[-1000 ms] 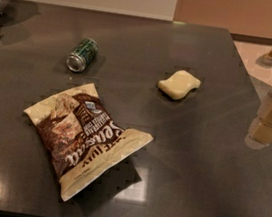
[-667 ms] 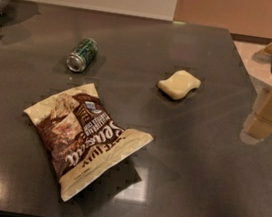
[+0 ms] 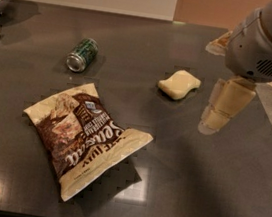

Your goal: Move brown chip bag near sponge

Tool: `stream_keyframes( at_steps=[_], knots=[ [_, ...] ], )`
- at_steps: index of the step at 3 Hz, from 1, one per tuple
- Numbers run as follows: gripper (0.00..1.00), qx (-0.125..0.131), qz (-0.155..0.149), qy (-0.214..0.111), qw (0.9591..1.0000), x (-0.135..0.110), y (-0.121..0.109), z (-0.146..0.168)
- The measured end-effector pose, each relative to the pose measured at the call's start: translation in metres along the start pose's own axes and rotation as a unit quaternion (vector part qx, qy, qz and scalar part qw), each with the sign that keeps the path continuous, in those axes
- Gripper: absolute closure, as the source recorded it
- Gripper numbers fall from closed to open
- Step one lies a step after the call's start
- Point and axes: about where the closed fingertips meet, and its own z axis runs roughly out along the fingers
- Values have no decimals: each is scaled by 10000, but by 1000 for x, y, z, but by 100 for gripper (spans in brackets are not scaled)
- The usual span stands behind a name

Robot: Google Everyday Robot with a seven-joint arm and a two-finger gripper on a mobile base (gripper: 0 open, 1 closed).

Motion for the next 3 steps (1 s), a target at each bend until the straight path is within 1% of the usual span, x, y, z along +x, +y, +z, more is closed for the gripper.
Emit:
stream_keyframes(
  at_steps=[1,2,3],
  knots=[
    [0,-68,-682,-476,9965,-39,15,23],
    [0,-47,-1572,-548,9860,-71,39,49],
    [0,-62,-2408,-414,9697,-93,67,79]
  ],
)
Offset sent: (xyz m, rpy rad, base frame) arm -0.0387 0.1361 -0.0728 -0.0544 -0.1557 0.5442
